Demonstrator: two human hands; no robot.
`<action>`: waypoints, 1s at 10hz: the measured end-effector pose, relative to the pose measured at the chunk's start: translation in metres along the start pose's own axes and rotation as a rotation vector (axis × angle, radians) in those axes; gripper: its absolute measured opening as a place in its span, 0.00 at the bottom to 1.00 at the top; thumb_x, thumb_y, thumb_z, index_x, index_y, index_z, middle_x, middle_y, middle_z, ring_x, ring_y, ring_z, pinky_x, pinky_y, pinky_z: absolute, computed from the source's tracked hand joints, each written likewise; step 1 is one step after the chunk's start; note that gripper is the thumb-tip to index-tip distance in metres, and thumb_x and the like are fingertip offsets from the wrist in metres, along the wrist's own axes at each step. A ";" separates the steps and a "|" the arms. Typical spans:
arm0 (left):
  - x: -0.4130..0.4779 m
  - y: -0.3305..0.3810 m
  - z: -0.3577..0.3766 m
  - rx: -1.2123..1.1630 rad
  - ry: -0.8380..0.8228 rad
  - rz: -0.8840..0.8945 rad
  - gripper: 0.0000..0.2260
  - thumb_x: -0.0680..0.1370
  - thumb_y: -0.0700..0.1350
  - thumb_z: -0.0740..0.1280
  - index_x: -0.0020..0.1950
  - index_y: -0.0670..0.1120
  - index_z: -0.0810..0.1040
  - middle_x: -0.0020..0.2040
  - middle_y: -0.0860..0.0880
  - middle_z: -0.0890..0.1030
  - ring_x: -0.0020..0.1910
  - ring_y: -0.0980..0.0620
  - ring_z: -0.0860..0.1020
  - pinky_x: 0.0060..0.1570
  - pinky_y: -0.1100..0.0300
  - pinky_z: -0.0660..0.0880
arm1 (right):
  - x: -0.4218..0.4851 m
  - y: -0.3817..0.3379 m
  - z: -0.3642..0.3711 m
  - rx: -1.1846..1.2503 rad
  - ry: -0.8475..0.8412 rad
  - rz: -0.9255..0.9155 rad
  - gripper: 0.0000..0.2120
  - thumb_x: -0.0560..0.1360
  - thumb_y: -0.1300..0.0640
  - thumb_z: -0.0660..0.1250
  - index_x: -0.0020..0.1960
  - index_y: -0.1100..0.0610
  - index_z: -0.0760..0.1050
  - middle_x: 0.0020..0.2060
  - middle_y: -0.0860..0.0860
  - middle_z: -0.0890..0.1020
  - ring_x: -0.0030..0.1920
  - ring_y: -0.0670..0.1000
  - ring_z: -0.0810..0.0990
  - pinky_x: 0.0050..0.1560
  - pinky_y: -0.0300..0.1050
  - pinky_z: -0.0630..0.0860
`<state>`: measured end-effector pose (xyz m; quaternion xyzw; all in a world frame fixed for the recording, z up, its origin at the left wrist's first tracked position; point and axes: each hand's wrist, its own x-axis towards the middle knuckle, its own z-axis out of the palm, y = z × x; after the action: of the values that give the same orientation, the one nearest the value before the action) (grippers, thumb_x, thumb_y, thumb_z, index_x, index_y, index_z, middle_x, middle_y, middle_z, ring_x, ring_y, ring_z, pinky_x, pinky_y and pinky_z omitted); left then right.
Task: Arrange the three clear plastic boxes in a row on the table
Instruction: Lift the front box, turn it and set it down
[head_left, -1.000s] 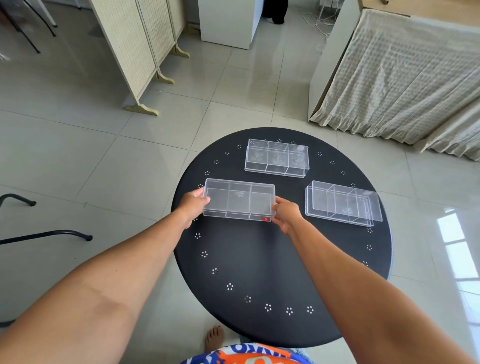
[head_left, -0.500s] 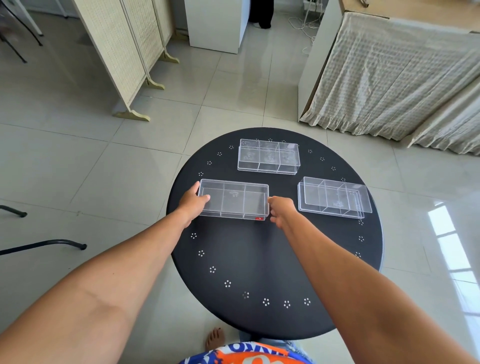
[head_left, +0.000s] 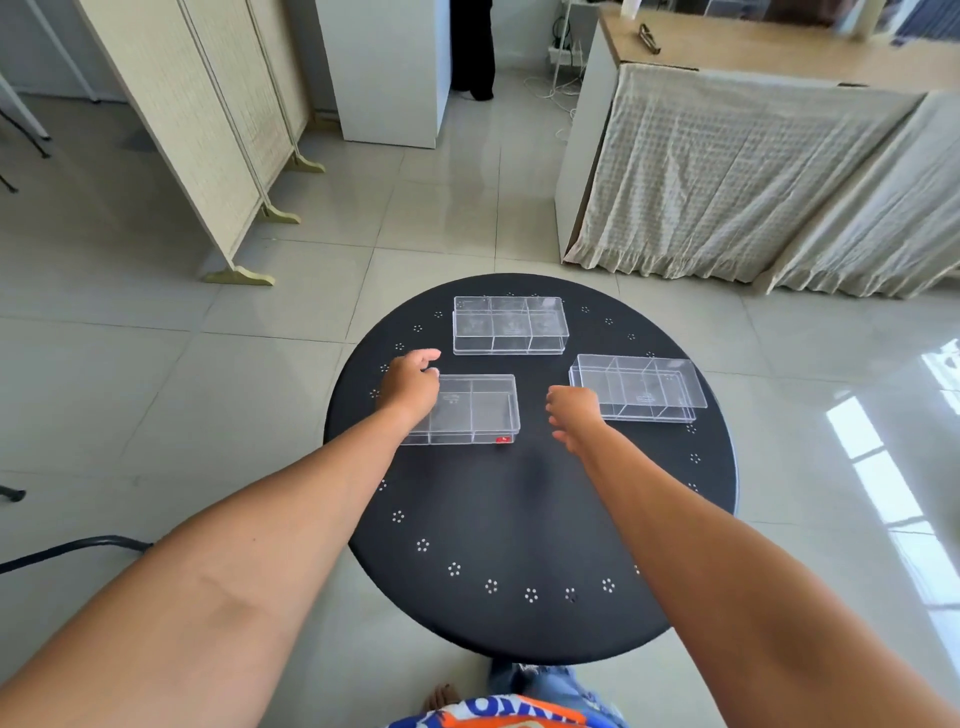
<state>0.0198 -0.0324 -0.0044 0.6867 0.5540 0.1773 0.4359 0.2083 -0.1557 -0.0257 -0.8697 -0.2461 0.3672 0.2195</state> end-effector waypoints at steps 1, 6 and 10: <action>-0.008 0.021 0.018 -0.023 -0.077 0.021 0.17 0.78 0.41 0.57 0.61 0.49 0.80 0.62 0.48 0.81 0.60 0.47 0.79 0.58 0.57 0.75 | -0.015 0.008 -0.019 0.554 0.127 0.091 0.10 0.79 0.57 0.59 0.56 0.58 0.75 0.42 0.49 0.74 0.33 0.45 0.70 0.31 0.36 0.70; -0.003 0.103 0.149 -0.129 -0.337 -0.114 0.06 0.77 0.46 0.63 0.52 0.50 0.78 0.50 0.46 0.77 0.47 0.46 0.76 0.46 0.53 0.77 | 0.052 0.095 -0.140 0.455 0.291 0.185 0.08 0.71 0.60 0.60 0.35 0.51 0.66 0.35 0.49 0.69 0.37 0.53 0.68 0.38 0.44 0.72; 0.028 0.121 0.213 -0.147 -0.396 -0.423 0.33 0.79 0.54 0.62 0.79 0.46 0.52 0.80 0.47 0.56 0.77 0.43 0.59 0.73 0.45 0.59 | 0.138 0.131 -0.174 0.413 0.192 0.315 0.30 0.75 0.40 0.61 0.65 0.62 0.75 0.59 0.60 0.79 0.59 0.61 0.77 0.61 0.54 0.76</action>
<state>0.2572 -0.0928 -0.0334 0.5437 0.5747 -0.0154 0.6114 0.4573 -0.2115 -0.0620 -0.8650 -0.0060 0.3551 0.3546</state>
